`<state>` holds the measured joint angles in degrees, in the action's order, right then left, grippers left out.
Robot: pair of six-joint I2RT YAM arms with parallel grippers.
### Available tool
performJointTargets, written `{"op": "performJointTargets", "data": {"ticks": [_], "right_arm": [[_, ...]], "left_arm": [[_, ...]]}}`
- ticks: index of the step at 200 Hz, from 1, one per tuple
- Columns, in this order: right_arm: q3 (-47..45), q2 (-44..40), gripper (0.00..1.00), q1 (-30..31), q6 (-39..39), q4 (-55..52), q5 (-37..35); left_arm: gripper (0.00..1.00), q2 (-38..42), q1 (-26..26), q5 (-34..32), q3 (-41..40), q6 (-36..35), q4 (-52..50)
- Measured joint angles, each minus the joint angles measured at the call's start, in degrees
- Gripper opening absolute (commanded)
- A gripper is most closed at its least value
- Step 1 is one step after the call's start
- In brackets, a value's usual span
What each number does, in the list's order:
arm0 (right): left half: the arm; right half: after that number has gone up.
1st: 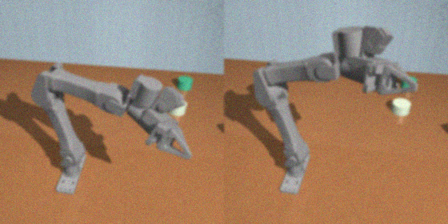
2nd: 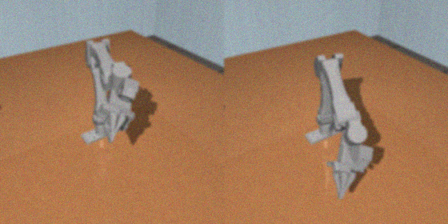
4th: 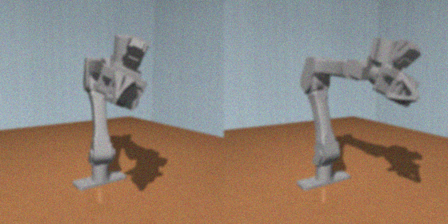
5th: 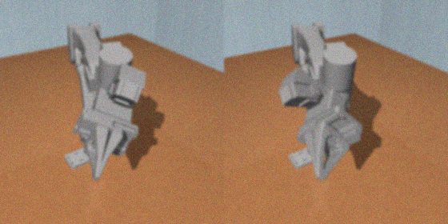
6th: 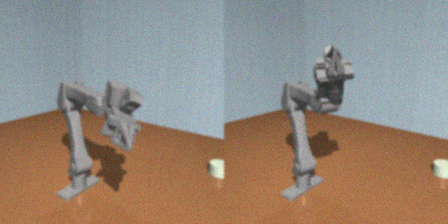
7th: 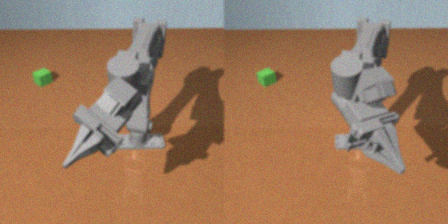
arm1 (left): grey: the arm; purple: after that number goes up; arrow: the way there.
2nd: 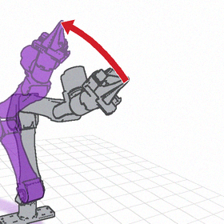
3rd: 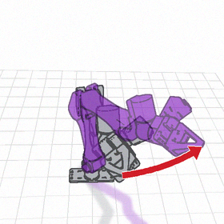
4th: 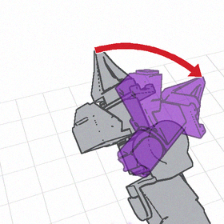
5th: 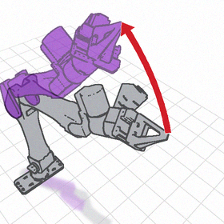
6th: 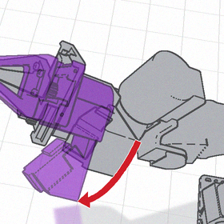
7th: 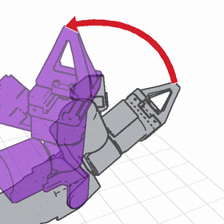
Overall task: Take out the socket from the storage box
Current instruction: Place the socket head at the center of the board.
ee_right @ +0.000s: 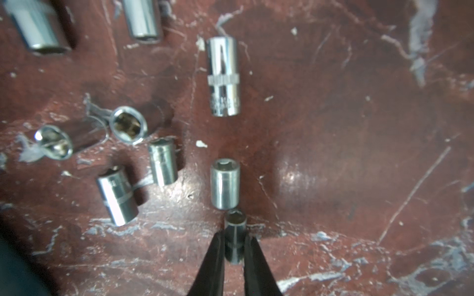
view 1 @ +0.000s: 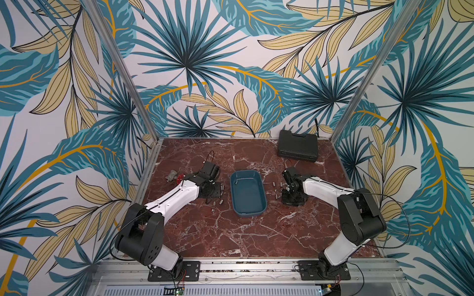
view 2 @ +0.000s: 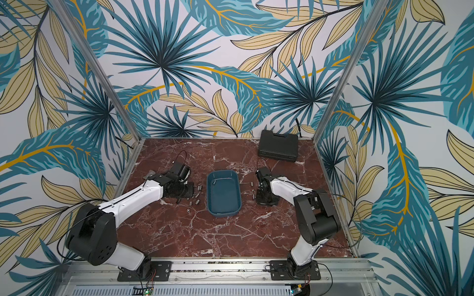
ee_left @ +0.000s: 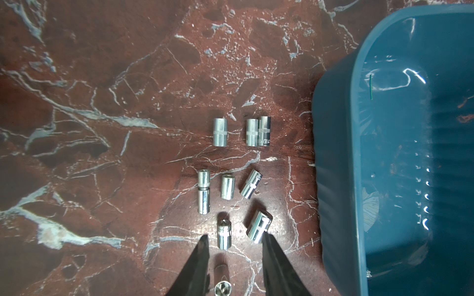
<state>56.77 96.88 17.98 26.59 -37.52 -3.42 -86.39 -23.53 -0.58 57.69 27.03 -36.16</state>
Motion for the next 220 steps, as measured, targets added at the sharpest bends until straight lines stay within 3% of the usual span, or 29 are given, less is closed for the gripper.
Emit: {"op": "performJointTargets", "data": {"ticks": [128,220], "right_arm": [[2.0,-1.6,0.21,-0.1,-0.5,-2.5,-0.5],[6.3,-6.9,0.21,-0.4,-1.2,-4.5,-0.8]], "left_arm": [[0.37,-0.3,-0.5,0.4,1.0,-0.1,-0.3],[0.37,-14.4,-9.3,-3.4,22.2,-4.6,-4.4]]}}
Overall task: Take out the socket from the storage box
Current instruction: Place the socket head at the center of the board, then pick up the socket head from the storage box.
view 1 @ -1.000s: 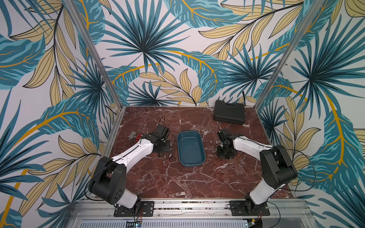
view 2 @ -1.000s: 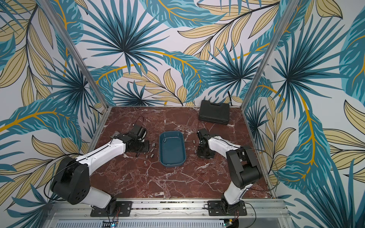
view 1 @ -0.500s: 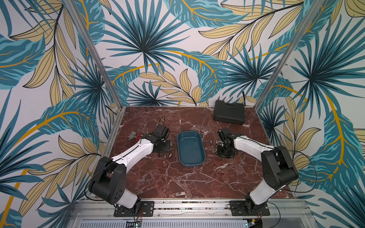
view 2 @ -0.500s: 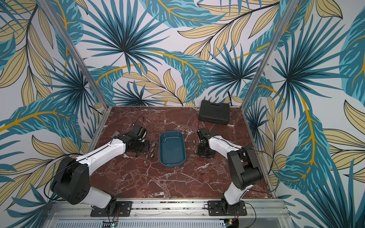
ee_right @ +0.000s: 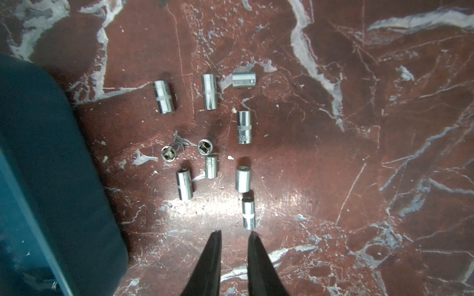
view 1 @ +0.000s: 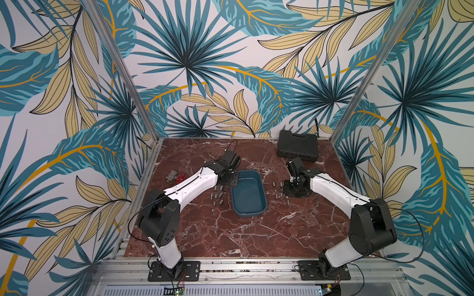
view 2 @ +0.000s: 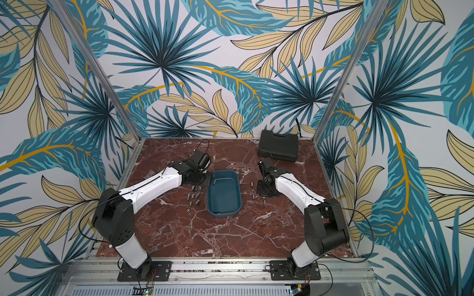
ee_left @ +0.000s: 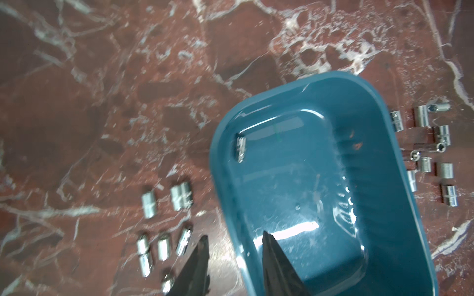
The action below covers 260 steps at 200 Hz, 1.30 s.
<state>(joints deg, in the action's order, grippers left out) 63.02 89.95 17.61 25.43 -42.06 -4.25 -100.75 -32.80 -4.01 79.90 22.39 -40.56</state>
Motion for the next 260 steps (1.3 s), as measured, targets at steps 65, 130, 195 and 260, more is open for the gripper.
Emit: {"op": "performJointTargets", "data": {"ticks": [65,130,195,260], "right_arm": [[0.0,-0.1,0.21,-0.2,0.0,0.0,0.4],[-0.2,-0.3,0.21,-0.3,0.0,0.2,1.3],[-0.3,-0.3,0.21,-0.3,0.0,0.2,2.2],[-0.3,0.2,0.21,-0.3,0.0,0.3,3.0]], "left_arm": [[0.35,-14.8,-1.1,-0.1,14.4,-2.6,-5.6],[0.33,-21.4,-1.1,-1.4,18.2,-2.4,-9.0],[0.34,-26.4,-1.1,-2.3,22.6,-2.4,-10.3],[0.24,-28.9,-1.1,-2.3,24.7,-2.3,-11.2]]}}
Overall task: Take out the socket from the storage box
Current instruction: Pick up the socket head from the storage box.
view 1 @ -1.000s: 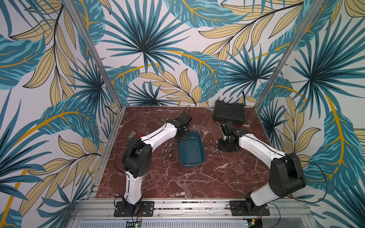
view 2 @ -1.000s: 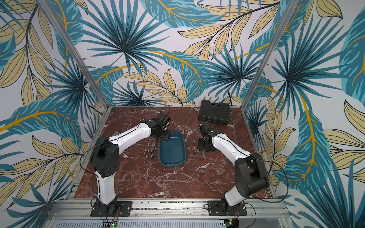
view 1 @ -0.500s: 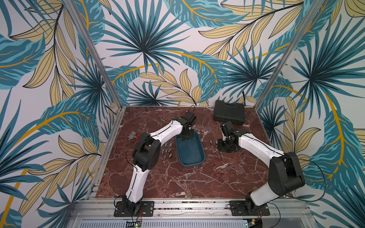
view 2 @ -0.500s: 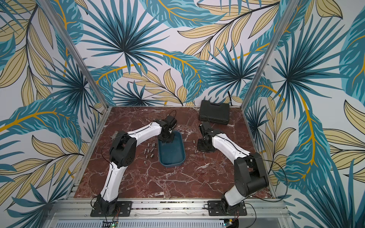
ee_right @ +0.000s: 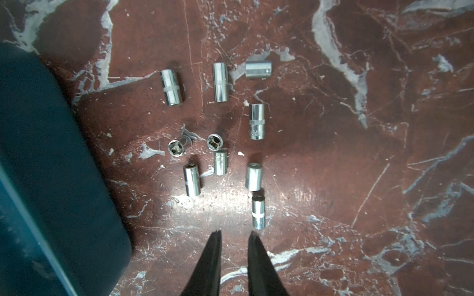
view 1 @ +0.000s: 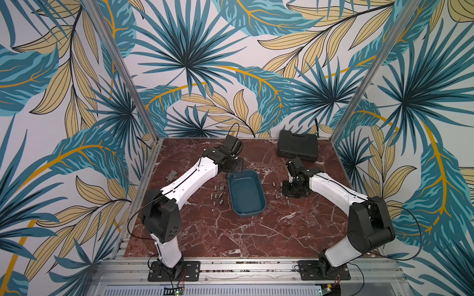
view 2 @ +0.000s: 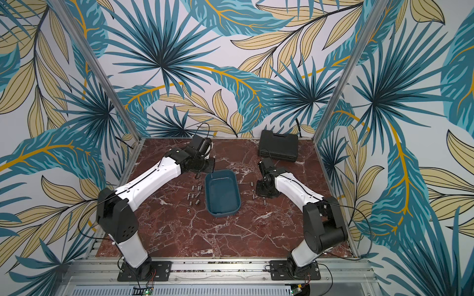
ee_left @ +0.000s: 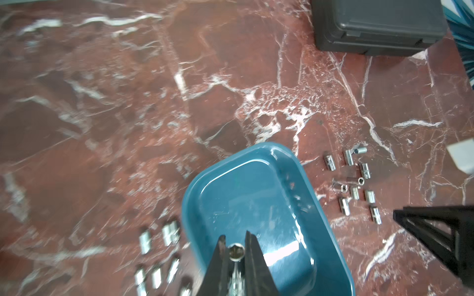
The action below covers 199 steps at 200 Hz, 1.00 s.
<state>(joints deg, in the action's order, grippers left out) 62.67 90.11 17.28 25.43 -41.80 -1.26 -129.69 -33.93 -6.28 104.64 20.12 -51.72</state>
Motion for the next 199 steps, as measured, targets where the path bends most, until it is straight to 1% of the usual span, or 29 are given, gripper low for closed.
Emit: {"op": "performJointTargets", "data": {"ticks": [27,44,83,97,113,138,161,179,199], "right_arm": [[0.0,0.3,0.21,0.0,0.0,0.0,0.1],[0.0,0.3,0.21,0.0,-0.2,0.1,0.1],[0.0,0.4,0.21,0.0,-0.4,0.0,0.0],[0.1,0.5,0.21,0.0,-0.5,-0.1,0.0],[0.3,0.9,0.21,0.0,-0.6,0.0,0.0],[0.4,1.2,0.21,0.0,-0.7,-0.1,0.1],[0.8,1.7,0.21,0.0,-0.7,0.0,0.4],[1.2,2.4,0.21,0.0,-0.8,0.0,0.8],[1.7,3.1,0.21,0.0,-1.0,-0.1,1.1]], "left_arm": [[0.14,0.0,-0.2,1.2,0.0,-0.1,0.5],[0.10,0.0,-0.4,2.3,0.0,-0.2,1.2],[0.09,1.5,-0.5,4.5,-0.2,-0.2,2.3],[0.09,4.5,-0.5,5.0,-0.7,-0.2,2.9],[0.10,10.5,-0.2,5.1,-2.5,0.0,3.8],[0.10,22.5,1.0,4.8,-7.5,0.7,5.6],[0.10,31.8,2.5,4.1,-16.0,2.3,6.9],[0.10,35.0,3.4,3.8,-23.8,3.6,6.9],[0.10,35.1,3.8,3.8,-31.1,5.2,6.1]]}}
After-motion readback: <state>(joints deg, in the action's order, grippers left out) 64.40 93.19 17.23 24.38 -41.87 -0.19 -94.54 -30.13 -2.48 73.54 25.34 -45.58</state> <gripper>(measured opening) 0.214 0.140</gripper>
